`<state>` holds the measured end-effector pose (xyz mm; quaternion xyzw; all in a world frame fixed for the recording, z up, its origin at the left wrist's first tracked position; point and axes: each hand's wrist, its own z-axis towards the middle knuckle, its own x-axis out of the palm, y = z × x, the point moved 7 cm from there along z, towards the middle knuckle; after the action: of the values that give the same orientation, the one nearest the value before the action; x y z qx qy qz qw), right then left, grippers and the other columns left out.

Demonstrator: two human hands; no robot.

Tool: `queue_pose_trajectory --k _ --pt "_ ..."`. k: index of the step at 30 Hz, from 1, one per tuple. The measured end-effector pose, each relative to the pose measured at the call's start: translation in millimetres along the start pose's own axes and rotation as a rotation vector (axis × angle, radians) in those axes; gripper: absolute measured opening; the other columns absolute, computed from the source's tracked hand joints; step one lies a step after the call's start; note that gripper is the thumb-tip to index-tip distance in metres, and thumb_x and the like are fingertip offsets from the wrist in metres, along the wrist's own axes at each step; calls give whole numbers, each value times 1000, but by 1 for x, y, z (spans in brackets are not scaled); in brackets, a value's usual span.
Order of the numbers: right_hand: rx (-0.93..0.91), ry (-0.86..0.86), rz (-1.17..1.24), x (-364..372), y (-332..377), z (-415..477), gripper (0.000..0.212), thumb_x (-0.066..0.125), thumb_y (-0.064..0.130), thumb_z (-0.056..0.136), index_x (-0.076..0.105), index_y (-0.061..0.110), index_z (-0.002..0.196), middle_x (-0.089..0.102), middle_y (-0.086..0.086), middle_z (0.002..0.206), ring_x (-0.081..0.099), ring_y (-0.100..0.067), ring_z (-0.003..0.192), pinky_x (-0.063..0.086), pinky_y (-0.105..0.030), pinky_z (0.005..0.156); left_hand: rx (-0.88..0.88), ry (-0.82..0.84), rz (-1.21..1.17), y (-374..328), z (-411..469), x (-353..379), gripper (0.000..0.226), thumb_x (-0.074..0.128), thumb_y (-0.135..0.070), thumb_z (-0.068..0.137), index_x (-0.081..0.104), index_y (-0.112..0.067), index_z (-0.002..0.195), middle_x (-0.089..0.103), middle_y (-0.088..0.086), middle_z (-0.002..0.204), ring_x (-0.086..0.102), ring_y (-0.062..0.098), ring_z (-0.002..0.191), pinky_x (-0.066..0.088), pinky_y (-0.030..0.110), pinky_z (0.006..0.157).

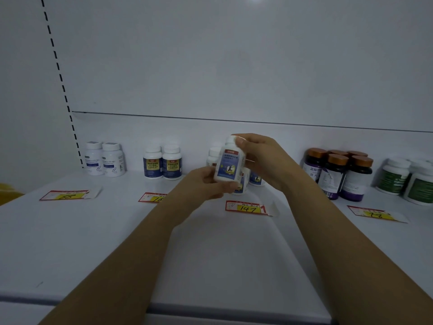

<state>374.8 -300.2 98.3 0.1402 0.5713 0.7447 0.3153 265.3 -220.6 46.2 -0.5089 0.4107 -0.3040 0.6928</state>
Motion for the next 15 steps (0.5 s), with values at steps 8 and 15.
queue_pose_trajectory --k 8,15 --pt "-5 50 -111 8 1 -3 26 54 34 94 60 25 117 68 -1 109 67 -18 98 56 -36 87 49 -107 59 -1 0 -8 43 79 -23 72 58 -21 109 68 -10 100 65 4 91 50 15 75" --pt "-17 14 -211 8 2 -4 27 61 38 88 65 16 102 72 -4 96 70 -22 88 56 -41 87 46 -46 82 3 4 -5 41 75 -21 76 61 -19 115 70 -6 107 66 5 96 49 19 85"
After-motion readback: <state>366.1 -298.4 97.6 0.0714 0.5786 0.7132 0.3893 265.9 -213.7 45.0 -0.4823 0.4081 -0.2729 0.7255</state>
